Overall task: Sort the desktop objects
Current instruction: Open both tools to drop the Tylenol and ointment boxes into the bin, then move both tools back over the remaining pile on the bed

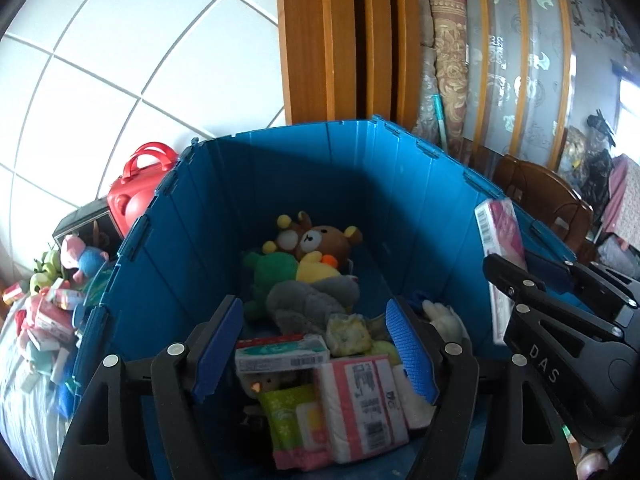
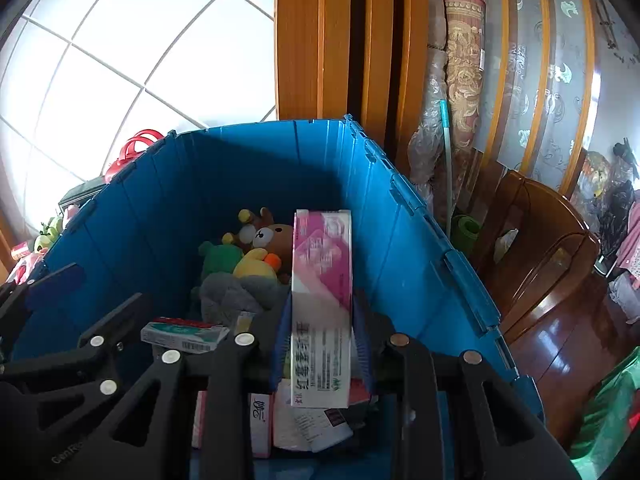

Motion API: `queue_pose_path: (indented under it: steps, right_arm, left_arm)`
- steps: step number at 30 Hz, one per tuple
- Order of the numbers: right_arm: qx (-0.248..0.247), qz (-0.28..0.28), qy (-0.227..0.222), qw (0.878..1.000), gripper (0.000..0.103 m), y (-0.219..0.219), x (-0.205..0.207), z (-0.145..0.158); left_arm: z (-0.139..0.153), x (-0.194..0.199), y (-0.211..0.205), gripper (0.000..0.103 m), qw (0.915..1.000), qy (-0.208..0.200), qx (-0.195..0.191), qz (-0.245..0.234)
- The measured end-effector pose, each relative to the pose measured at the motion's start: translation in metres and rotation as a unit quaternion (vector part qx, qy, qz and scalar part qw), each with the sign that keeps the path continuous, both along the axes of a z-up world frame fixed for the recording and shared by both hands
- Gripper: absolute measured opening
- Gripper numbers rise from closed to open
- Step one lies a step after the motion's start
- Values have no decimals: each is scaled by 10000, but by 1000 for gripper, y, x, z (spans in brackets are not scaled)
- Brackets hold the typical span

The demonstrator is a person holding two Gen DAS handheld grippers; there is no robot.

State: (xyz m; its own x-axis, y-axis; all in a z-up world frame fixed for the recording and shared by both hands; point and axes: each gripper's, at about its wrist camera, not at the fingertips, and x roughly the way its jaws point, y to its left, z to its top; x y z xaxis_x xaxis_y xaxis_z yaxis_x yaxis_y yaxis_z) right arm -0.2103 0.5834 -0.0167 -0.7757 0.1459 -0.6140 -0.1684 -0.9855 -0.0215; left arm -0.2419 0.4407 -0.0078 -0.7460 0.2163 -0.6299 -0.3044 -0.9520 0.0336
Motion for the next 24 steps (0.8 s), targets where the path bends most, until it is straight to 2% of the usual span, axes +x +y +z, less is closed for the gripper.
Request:
queue_pose_path:
  steps: [1, 2, 3, 5, 10, 11, 12, 17, 24]
  right_arm:
    - [-1, -17, 8, 10000, 33, 1, 0, 1]
    - [3, -36, 17, 10000, 43, 3, -1, 1]
    - [8, -52, 35, 10000, 59, 4, 0, 2]
    - [28, -85, 86, 9999, 74, 3, 4, 4]
    - [-31, -127, 188, 9997, 78, 0, 15, 12]
    - [-30, -127, 199, 9997, 88, -3, 17, 14]
    - [-10, -142, 222, 9997, 103, -6, 20, 15]
    - [-24, -163, 361, 9992, 103, -29, 43, 25]
    - [13, -54, 529, 9986, 103, -87, 79, 38]
  left_arm:
    - [1, 1, -1, 77, 10000, 8, -2, 5]
    - [2, 2, -3, 79, 10000, 29, 7, 19]
    - [3, 4, -4, 80, 10000, 55, 20, 36]
    - [5, 8, -7, 80, 9999, 106, 47, 69]
    - [15, 20, -23, 83, 9995, 253, 113, 122]
    - [18, 24, -28, 83, 9994, 295, 130, 146]
    - [20, 28, -33, 83, 9992, 337, 148, 171]
    - [33, 49, -69, 88, 9976, 585, 199, 299]
    - [46, 81, -140, 90, 9954, 729, 289, 545]
